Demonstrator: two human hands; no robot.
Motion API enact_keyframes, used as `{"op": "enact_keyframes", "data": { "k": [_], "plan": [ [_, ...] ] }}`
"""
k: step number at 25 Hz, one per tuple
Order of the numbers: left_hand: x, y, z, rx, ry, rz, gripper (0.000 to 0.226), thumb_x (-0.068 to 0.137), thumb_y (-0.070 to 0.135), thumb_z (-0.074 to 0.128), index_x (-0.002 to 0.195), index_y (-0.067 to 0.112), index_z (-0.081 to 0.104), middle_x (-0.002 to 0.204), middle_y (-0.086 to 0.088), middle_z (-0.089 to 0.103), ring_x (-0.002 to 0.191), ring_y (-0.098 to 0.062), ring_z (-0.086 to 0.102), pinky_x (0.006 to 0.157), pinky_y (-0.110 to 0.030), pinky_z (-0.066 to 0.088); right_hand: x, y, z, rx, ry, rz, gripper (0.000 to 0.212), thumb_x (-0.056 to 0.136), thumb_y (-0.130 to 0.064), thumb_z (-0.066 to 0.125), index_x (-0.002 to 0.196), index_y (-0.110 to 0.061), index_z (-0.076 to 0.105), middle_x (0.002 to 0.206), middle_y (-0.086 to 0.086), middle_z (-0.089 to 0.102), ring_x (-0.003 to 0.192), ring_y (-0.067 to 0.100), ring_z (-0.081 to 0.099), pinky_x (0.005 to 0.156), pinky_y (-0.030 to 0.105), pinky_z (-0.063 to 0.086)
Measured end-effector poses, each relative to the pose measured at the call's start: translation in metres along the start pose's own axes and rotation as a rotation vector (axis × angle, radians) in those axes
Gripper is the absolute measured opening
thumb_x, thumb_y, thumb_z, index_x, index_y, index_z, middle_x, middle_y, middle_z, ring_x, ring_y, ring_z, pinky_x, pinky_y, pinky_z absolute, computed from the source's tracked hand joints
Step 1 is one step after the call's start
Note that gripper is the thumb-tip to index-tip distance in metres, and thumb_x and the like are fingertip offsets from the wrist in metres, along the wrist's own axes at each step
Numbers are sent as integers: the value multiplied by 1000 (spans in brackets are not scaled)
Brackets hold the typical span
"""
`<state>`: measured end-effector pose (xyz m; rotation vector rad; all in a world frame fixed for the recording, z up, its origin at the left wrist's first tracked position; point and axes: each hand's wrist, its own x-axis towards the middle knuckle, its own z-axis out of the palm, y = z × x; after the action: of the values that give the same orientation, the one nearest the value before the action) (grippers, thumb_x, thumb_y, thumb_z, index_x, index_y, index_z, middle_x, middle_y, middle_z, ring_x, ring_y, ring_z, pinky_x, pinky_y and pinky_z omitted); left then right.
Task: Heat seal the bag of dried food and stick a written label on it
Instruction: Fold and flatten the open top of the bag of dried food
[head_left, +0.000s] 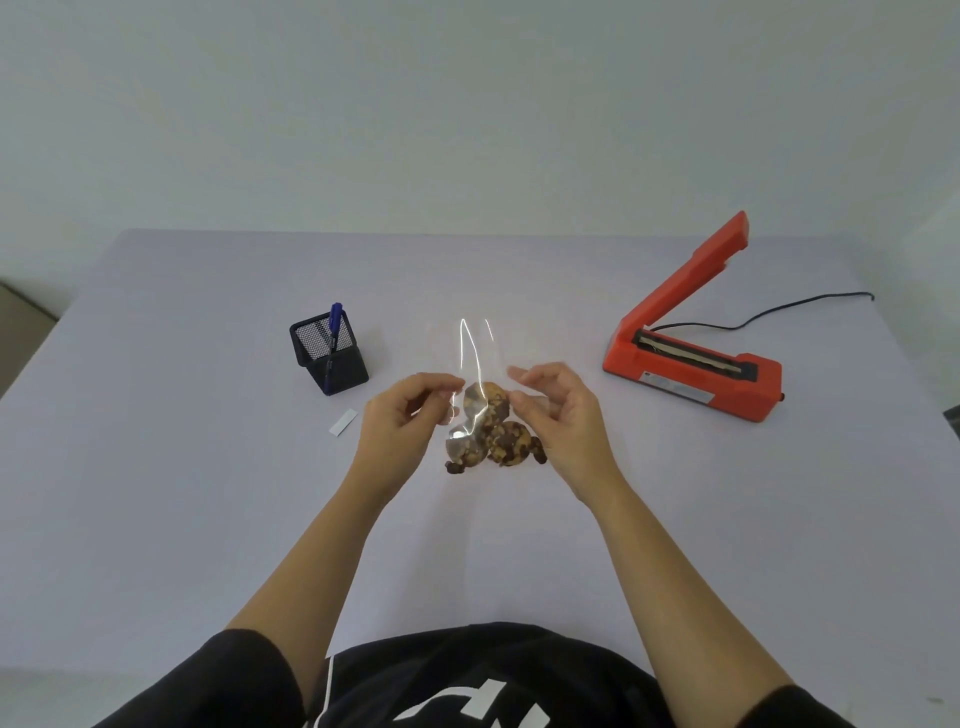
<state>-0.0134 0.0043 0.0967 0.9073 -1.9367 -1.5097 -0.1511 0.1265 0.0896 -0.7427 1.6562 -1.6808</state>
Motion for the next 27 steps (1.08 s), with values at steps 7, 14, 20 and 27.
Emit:
{"op": "enact_keyframes", "data": {
  "k": [7, 14, 20, 27],
  "plan": [
    [2, 6, -9, 65, -129, 21, 23, 80, 4, 70, 95, 22, 68, 91, 5, 68, 77, -5, 65, 78, -20, 56, -2, -7, -6, -64, 15, 38, 38, 76, -12, 76, 108, -27, 65, 103, -6, 70, 91, 8, 69, 80, 24, 57],
    [2, 3, -16, 26, -167, 6, 22, 82, 2, 68, 83, 24, 71, 94, -3, 69, 79, -11, 64, 81, -26, 55, 1, -8, -7, -121, -69, 38, 23, 78, -10, 74, 94, -27, 71, 107, -7, 70, 99, 10, 67, 90, 31, 52],
    [-1, 4, -15, -79, -260, -71, 25, 87, -6, 57, 88, 13, 73, 104, 4, 72, 98, -10, 66, 84, -23, 54, -1, -10, -8, -128, -134, 102, 19, 83, -10, 69, 98, -21, 71, 93, -3, 73, 88, 10, 70, 78, 17, 52],
    [4, 9, -7, -47, -112, -50, 9, 81, 11, 70, 84, 19, 74, 83, 9, 73, 86, -12, 67, 77, -20, 55, -2, -14, 7, -111, 34, 135, 20, 69, -31, 81, 87, -29, 71, 87, 2, 75, 84, 13, 71, 75, 37, 59]
  ]
}}
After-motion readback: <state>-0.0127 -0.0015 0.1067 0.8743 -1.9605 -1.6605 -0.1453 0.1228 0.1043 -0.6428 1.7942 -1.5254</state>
